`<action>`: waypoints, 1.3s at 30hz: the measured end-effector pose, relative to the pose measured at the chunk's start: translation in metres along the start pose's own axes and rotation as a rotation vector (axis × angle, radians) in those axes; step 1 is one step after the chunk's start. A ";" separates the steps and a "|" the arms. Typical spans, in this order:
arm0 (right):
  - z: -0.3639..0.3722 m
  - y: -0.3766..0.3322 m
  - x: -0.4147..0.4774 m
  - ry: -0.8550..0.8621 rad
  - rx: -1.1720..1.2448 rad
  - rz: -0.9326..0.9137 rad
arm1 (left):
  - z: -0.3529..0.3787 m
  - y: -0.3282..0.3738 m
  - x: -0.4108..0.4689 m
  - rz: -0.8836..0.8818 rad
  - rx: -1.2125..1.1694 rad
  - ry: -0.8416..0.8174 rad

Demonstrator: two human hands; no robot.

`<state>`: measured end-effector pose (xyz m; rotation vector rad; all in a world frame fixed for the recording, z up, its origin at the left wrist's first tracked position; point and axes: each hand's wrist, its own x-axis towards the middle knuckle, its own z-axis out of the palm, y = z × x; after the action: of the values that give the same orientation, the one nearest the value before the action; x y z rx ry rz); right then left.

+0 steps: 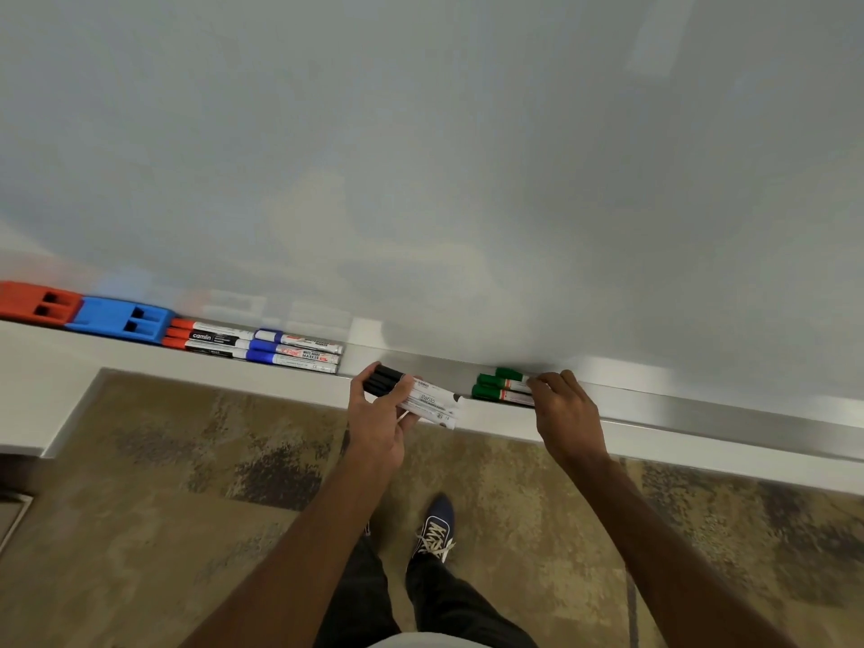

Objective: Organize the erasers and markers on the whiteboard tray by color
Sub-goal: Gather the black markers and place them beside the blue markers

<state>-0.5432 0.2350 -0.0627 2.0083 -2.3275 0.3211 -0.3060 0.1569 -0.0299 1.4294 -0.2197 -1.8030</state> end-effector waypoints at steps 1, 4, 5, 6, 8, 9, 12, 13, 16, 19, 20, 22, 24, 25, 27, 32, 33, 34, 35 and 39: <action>0.000 0.000 0.000 -0.005 -0.002 0.006 | 0.000 0.001 0.000 0.004 -0.010 0.001; 0.000 -0.008 0.001 -0.020 0.102 0.072 | 0.000 0.003 0.002 0.014 -0.027 0.017; -0.001 -0.014 0.001 -0.022 0.199 0.130 | 0.001 0.005 0.003 0.019 -0.036 0.024; -0.003 -0.023 0.001 -0.016 0.328 0.213 | 0.001 0.006 0.004 0.025 -0.047 0.030; -0.006 -0.044 0.001 -0.047 0.649 0.424 | 0.003 0.010 0.006 0.041 -0.061 0.045; -0.007 -0.057 0.003 -0.113 0.844 0.529 | 0.004 0.011 0.008 0.054 -0.054 0.052; -0.010 -0.093 0.010 -0.307 1.421 0.750 | 0.006 0.012 0.012 0.098 -0.013 0.075; -0.010 -0.103 0.013 -0.317 1.522 0.775 | 0.007 0.012 0.013 0.111 0.002 0.085; -0.010 -0.123 0.024 -0.257 1.605 0.799 | 0.007 0.013 0.018 0.140 0.023 0.113; -0.010 -0.131 0.031 -0.219 1.551 0.776 | 0.005 0.014 0.023 0.146 0.015 0.132; -0.009 -0.132 0.034 -0.212 1.532 0.772 | 0.005 0.015 0.024 0.147 0.019 0.133; -0.008 -0.134 0.039 -0.196 1.500 0.764 | 0.005 0.017 0.026 0.153 0.036 0.132; -0.005 -0.133 0.046 -0.182 1.478 0.759 | 0.003 0.022 0.028 0.164 0.054 0.134; -0.003 -0.133 0.049 -0.177 1.466 0.767 | 0.001 0.025 0.028 0.185 0.080 0.148; 0.004 -0.132 0.054 -0.173 1.429 0.786 | -0.006 0.030 0.027 0.303 0.261 0.248; 0.019 -0.136 0.062 -0.215 1.309 0.772 | -0.035 0.021 0.020 0.793 0.927 0.220; 0.020 -0.138 0.063 -0.224 1.287 0.759 | -0.040 0.018 0.023 0.810 1.085 0.100; 0.021 -0.139 0.065 -0.230 1.274 0.752 | -0.043 0.016 0.027 0.818 1.246 -0.011; 0.022 -0.141 0.067 -0.238 1.260 0.750 | -0.045 0.015 0.032 0.842 1.407 -0.095; 0.028 -0.152 0.074 -0.287 1.120 0.737 | -0.052 0.011 0.049 0.910 1.861 -0.236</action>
<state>-0.4025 0.1369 -0.0584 1.2494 -3.4442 1.7917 -0.2569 0.1337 -0.0771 1.5239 -2.6144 -0.6060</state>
